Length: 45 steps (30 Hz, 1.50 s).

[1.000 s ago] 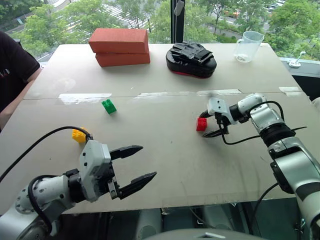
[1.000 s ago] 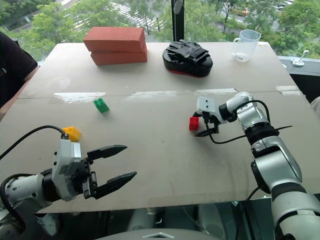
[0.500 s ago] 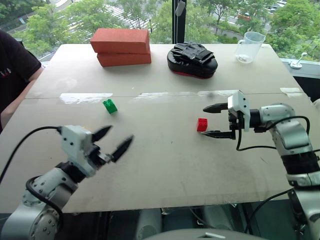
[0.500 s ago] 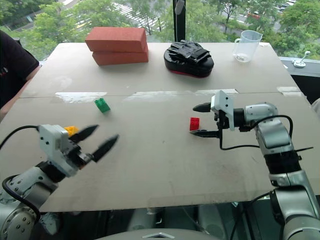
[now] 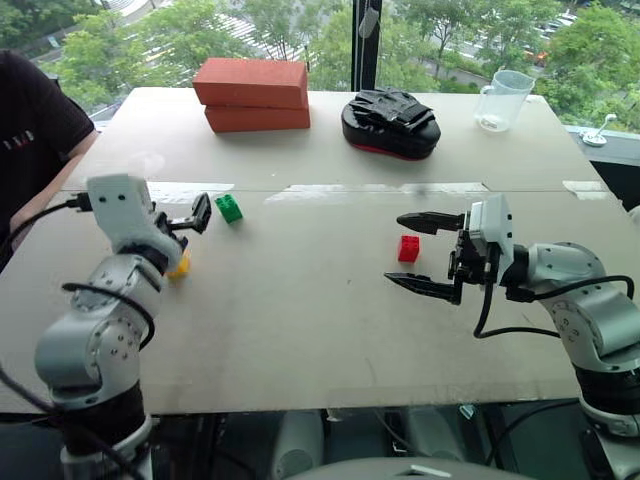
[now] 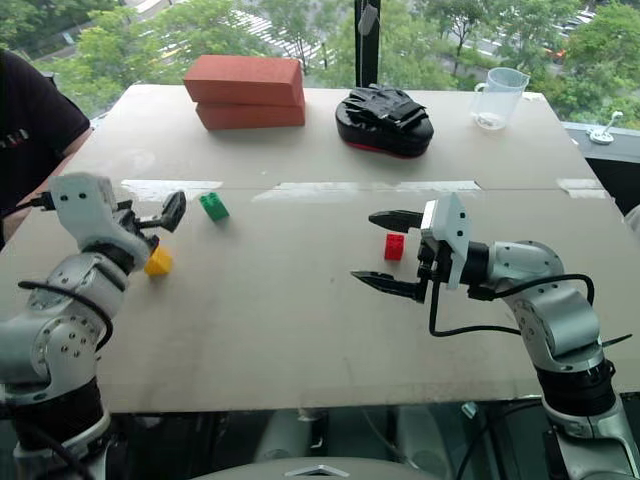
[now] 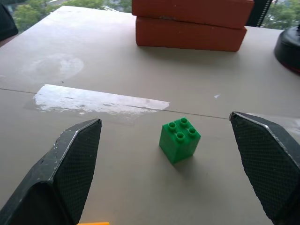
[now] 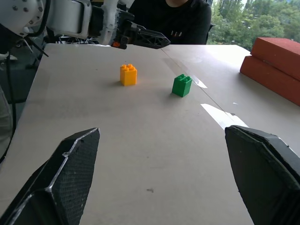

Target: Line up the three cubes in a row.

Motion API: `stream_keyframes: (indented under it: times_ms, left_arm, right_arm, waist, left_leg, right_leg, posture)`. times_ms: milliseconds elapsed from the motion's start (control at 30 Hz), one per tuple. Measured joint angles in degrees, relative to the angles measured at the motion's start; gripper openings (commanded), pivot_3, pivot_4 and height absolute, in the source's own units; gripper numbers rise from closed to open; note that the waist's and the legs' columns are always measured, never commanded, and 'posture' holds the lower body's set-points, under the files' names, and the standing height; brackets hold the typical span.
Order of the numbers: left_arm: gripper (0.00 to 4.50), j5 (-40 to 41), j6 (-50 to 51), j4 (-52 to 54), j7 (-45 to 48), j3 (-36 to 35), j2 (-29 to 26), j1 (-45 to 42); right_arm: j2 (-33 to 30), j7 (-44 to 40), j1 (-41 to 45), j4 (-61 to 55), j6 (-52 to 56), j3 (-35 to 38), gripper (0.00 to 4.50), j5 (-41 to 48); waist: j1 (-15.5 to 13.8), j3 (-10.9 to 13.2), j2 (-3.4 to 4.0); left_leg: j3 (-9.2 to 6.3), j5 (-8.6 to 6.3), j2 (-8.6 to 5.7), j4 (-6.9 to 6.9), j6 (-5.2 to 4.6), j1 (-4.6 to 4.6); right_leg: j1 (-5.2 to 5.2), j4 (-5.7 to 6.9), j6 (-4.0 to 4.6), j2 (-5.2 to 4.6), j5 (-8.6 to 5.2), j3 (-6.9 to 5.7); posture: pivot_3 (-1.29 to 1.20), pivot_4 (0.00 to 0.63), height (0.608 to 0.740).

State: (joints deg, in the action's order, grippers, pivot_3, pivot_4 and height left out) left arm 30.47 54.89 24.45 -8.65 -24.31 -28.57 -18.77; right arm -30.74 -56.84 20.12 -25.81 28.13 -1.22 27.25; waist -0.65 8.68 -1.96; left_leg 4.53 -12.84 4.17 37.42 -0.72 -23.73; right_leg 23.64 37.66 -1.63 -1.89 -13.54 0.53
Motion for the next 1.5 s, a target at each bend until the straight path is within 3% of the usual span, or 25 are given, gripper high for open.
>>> stream_keyframes:
  times_ms: [267, 733, 833, 1000, 1133, 1300, 1500]
  left_arm:
    - [4.50, -9.12, 3.06, -15.51, -10.16, 4.26, 11.20, -12.26]
    - [4.50, -16.98, -14.43, -41.14, -3.87, 7.41, 11.78, -20.75]
    - [3.64, -18.54, -17.37, -45.30, -3.86, 7.81, 11.89, -22.21]
    - [1.36, -19.78, -21.33, -49.02, -2.95, 8.16, 12.42, -22.48]
    - [1.35, -20.53, -21.68, -48.57, -2.03, 8.82, 12.06, -22.10]
    - [1.35, -18.47, -23.42, -40.13, 13.00, 12.47, 7.33, -15.53]
    - [1.35, -10.60, -28.91, -29.39, 43.65, 18.31, -1.73, -11.60]
  right_arm:
    - [-2.32, 1.39, 0.26, 0.53, -0.91, 1.25, 4.39, 0.24]
    - [-3.65, 3.24, 0.12, -0.17, -0.69, 1.25, 4.39, 1.68]
    - [-4.00, 3.40, 0.03, -0.18, -0.62, 1.24, 4.50, 1.94]
    - [-4.65, 3.55, -0.11, -0.19, -0.46, 1.24, 4.50, 2.09]
    - [-5.02, 4.01, -0.59, -0.52, 0.10, 1.24, 4.50, 2.20]
    - [-5.18, 5.33, -1.76, -1.47, 0.55, 1.38, 4.50, 2.32]
    - [-7.58, 5.91, -5.00, -2.53, 2.04, 2.18, 4.50, 3.30]
  waist:
    - [-0.06, 0.04, -0.05]
    - [-0.12, 0.07, -0.11]
    - [-0.12, 0.07, -0.11]
    - [-0.09, 0.08, -0.12]
    - [-0.08, 0.08, -0.12]
    - [0.18, 0.09, -0.12]
    - [-0.16, 0.10, -0.10]
  left_leg:
    - [-0.16, -0.01, 0.00, -0.14, 0.02, -0.13]
    - [-0.18, -0.01, -0.02, -0.07, 0.02, -0.15]
    - [-0.20, -0.01, -0.02, -0.11, 0.02, -0.15]
    - [-0.20, -0.01, -0.01, -0.13, 0.02, -0.16]
    - [-0.20, -0.01, -0.01, -0.13, 0.02, -0.17]
    - [-0.19, -0.01, 0.01, -0.18, 0.03, -0.17]
    - [-0.16, -0.02, 0.01, -0.15, 0.03, -0.16]
  right_leg:
    - [0.06, -0.09, -0.23, 0.08, 0.10, -0.10]
    - [0.03, -0.08, -0.24, 0.06, 0.10, -0.14]
    - [0.04, -0.08, -0.24, 0.07, 0.10, -0.15]
    - [0.05, -0.09, -0.24, 0.07, 0.10, -0.17]
    - [0.05, -0.08, -0.24, 0.06, 0.10, -0.17]
    - [0.08, -0.07, -0.23, 0.06, 0.09, -0.19]
    - [0.05, -0.16, 0.01, -0.01, -0.04, -0.22]
  posture:
    - [0.00, 0.150, 0.740]
    - [0.00, 0.150, 0.740]
    - [0.00, 0.150, 0.740]
    - [0.00, 0.150, 0.740]
    - [0.00, 0.150, 0.740]
    - [0.00, 0.150, 0.740]
    - [0.00, 0.150, 0.740]
